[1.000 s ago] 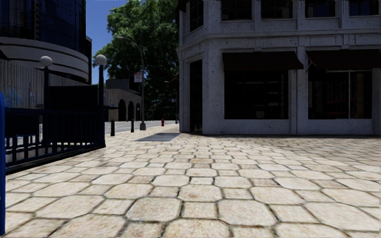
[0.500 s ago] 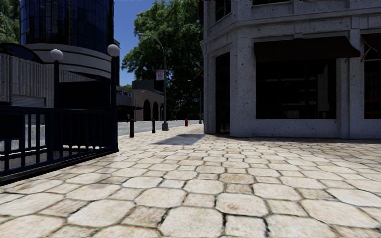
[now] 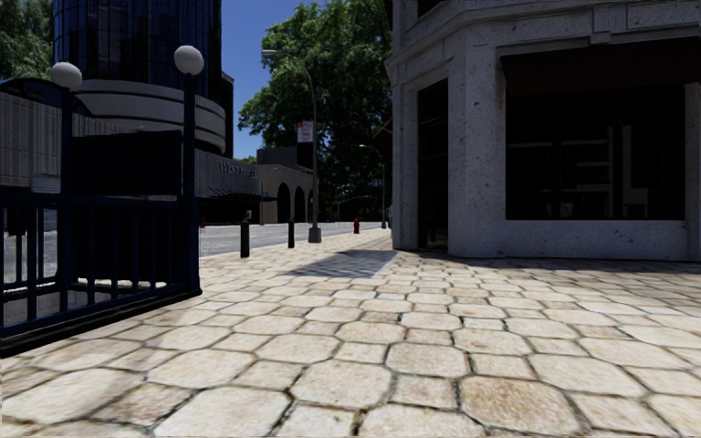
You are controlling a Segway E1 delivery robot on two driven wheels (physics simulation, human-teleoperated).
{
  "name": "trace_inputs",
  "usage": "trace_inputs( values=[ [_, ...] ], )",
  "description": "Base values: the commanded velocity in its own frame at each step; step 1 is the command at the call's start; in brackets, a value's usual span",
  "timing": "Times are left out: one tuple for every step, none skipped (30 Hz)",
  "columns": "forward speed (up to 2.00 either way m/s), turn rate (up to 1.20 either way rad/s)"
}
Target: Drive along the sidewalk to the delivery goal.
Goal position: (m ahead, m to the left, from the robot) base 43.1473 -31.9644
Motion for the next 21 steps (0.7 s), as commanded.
trace_inputs(
  values=[
    [2.0, 0.0],
    [2.0, 0.0],
    [2.0, 0.0],
    [2.0, 0.0],
    [2.0, 0.0],
    [2.0, 0.0],
    [2.0, 0.0],
    [2.0, 0.0],
    [2.0, 0.0],
    [2.0, 0.0],
    [2.0, 0.0],
    [2.0, 0.0],
    [2.0, 0.0],
    [2.0, 0.0],
    [2.0, 0.0],
    [2.0, 0.0],
    [2.0, 0.0],
    [2.0, 0.0],
    [2.0, 0.0],
    [2.0, 0.0],
    [2.0, 0.0]
  ],
)
